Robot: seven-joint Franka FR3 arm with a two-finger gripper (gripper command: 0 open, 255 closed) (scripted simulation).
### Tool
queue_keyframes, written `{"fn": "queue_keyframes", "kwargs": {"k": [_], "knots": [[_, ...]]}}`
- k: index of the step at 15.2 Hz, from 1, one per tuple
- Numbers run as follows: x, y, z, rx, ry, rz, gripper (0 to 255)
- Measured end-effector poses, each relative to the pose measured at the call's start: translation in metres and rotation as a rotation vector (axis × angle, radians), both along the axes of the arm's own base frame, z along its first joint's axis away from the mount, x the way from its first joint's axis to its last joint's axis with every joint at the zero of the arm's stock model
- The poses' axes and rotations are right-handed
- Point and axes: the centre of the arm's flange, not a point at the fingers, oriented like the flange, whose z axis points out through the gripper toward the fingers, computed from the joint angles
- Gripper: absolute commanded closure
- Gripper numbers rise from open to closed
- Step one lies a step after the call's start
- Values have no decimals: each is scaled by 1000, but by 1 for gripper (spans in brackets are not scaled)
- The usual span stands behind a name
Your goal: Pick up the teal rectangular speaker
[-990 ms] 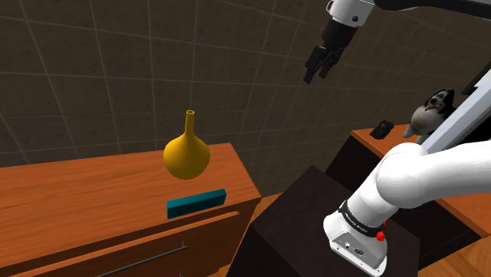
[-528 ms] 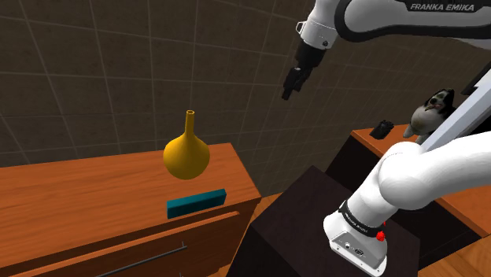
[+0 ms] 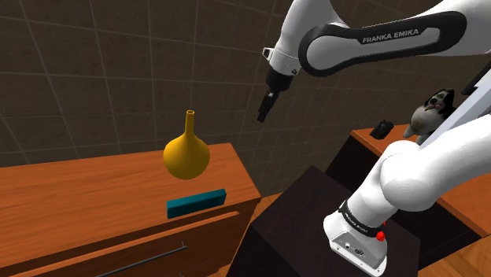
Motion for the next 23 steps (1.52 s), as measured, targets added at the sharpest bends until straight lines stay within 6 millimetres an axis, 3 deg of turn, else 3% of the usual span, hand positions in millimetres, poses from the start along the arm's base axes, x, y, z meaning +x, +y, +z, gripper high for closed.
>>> {"fn": "queue_keyframes", "kwargs": {"k": [9, 18, 23], "knots": [[25, 66, -93, 3, 14, 271, 0], [29, 136, -184, 5, 28, 543, 0], [20, 175, -236, 7, 37, 693, 0]]}}
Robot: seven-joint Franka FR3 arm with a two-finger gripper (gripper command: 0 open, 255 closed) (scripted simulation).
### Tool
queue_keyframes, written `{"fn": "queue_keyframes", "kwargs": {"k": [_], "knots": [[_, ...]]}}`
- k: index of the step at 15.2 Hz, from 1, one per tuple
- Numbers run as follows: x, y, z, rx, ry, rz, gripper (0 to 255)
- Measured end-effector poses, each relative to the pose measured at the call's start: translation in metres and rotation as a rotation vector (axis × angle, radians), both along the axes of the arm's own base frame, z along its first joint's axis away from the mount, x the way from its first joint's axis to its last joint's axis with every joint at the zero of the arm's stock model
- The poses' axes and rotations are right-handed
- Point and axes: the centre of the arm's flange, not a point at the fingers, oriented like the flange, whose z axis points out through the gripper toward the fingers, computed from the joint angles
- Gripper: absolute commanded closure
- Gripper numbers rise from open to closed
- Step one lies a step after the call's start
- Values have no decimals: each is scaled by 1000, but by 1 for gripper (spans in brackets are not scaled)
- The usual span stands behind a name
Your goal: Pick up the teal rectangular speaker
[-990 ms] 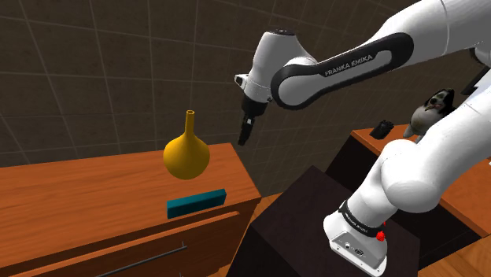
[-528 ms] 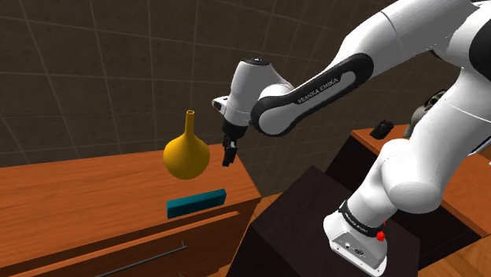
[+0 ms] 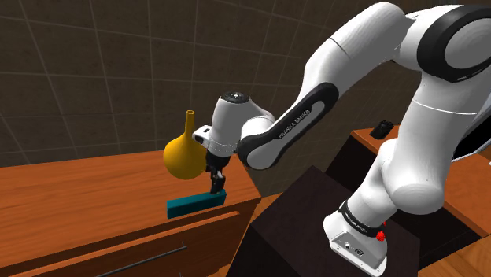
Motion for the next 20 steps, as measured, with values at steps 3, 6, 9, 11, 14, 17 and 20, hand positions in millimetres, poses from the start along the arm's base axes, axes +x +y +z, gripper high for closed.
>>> {"fn": "queue_keyframes", "kwargs": {"k": [3, 6, 9, 11, 14, 17, 20], "knots": [[-5, 22, -26, 1, 4, 79, 0], [-6, 24, -43, 2, 5, 96, 0], [-7, 25, -58, 2, 5, 98, 0], [-6, 25, -68, 2, 5, 98, 0], [-7, 25, -72, 2, 5, 98, 255], [-7, 25, -72, 2, 4, 98, 255], [-7, 25, -72, 2, 4, 98, 255]]}}
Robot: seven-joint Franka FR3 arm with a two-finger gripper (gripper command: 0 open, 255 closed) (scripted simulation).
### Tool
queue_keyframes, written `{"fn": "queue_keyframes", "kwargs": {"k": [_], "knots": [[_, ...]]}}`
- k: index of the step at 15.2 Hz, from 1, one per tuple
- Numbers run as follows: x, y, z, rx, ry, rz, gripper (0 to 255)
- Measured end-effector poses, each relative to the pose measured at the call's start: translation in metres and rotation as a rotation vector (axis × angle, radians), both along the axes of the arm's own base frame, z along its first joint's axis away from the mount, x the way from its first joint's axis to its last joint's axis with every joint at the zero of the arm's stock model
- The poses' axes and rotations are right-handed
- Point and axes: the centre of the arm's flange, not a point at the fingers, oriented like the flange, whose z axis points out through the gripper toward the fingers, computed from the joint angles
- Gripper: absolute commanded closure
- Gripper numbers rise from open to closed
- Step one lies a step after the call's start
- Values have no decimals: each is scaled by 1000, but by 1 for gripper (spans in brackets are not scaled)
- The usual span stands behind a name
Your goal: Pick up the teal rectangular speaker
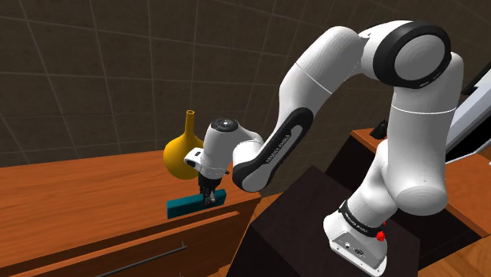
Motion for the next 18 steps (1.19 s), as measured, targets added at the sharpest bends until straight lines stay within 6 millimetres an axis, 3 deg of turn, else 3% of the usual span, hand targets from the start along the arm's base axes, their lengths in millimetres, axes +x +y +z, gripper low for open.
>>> {"fn": "queue_keyframes", "kwargs": {"k": [5, 18], "knots": [[0, 0, 10, 0, 1, 0, 255], [0, 0, 77, 0, 1, 0, 255]]}}
